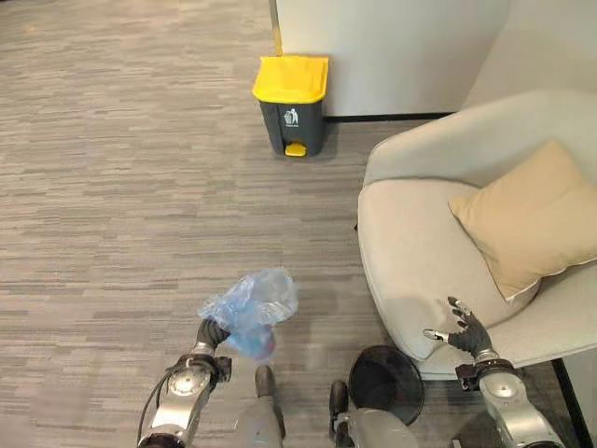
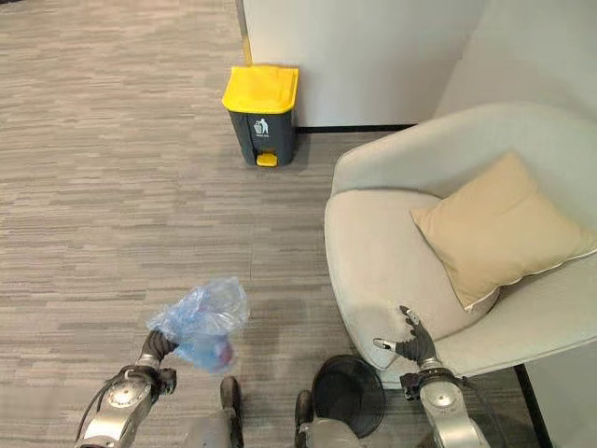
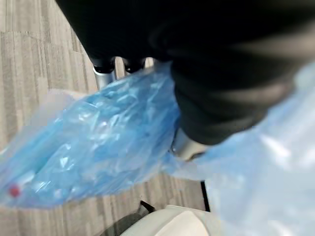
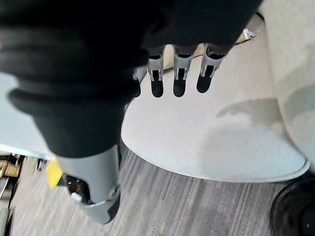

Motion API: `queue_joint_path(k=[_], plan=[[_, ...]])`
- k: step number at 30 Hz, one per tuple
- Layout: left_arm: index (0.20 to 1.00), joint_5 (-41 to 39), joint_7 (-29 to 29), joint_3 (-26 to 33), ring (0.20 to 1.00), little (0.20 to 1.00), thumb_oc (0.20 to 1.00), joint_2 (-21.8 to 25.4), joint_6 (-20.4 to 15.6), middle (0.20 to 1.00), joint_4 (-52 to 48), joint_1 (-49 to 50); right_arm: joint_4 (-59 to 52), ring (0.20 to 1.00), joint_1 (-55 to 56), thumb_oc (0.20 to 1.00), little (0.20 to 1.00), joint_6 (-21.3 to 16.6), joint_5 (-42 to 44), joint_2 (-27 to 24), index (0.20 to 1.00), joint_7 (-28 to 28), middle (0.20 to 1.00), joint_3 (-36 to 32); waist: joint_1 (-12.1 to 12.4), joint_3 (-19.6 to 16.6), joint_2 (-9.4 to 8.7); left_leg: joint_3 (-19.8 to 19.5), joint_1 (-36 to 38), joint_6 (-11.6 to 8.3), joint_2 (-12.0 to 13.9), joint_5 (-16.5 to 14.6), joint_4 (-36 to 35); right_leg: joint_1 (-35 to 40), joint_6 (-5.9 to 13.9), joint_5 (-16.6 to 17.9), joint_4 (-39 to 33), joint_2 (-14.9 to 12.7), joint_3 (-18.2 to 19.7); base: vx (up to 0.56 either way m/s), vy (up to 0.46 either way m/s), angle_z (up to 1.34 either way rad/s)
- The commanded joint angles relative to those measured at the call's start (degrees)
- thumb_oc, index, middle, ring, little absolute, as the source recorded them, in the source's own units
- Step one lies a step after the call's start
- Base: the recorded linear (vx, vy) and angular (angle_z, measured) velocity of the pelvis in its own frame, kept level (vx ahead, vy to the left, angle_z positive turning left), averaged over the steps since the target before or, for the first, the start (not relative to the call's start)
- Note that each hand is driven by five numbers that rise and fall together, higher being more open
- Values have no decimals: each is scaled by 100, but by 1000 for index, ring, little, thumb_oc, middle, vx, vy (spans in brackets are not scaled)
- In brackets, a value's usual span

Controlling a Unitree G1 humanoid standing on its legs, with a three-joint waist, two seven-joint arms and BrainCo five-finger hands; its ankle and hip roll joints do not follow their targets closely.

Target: Gather garbage on tea table into small bin, then transfer packed bag to large trash can.

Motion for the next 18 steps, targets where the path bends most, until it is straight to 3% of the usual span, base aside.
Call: queue_joint_path(k=[1, 5, 7, 10, 14, 18], plan=[[200, 155, 29, 204, 200, 200, 200, 496, -235, 200, -403, 36, -217, 1000, -109, 1000, 1000, -100, -38, 73, 1000, -16, 1000, -22, 169, -157, -288, 233, 134, 224, -319, -715, 456, 27, 946, -236, 36, -980, 292, 129, 222, -29], [200, 147, 88, 271, 200, 200, 200, 574, -235, 200, -415, -33, -171, 1000, -247, 1000, 1000, -81, -38, 167, 1000, 22, 1000, 63, 257, -175, -375, 298, 126, 413, -456, -876, 546, -81, 1073, -178, 238, -1093, 479, 107, 206, -24], [200, 111, 143, 322, 200, 200, 200, 624, -241, 200, -441, -57, -167, 1000, -357, 1000, 1000, -77, -24, 228, 1000, 47, 1000, 160, 325, -131, -379, 308, 224, 550, -544, -972, 491, -239, 1140, -195, 713, -1126, 526, 87, 179, -21], [200, 35, 189, 338, 200, 200, 200, 604, -243, 200, -489, -45, -165, 1000, -426, 1000, 1000, -63, -21, 257, 1000, 64, 1000, 251, 348, -63, -354, 258, 489, 641, -661, -1027, 303, -603, 1131, -181, 1289, -993, 552, 140, 151, -23], [200, -17, 205, 313, 200, 200, 200, 559, -246, 200, -464, -48, -165, 1000, -528, 1000, 1000, -54, 8, 178, 1000, 49, 1000, 313, 303, 8, -291, 109, 775, 692, -826, -1104, 86, -1039, 1032, -8, 1008, -733, 466, 182, 63, 0], [200, -28, 189, 293, 200, 200, 200, 507, -234, 200, -408, -94, -198, 1000, -465, 1000, 1000, -38, -6, 125, 1000, 60, 1000, 329, 171, 89, -268, -189, 1193, 661, -1010, -1313, -36, -1516, 1084, 299, 397, -591, 257, 313, -15, 23]])
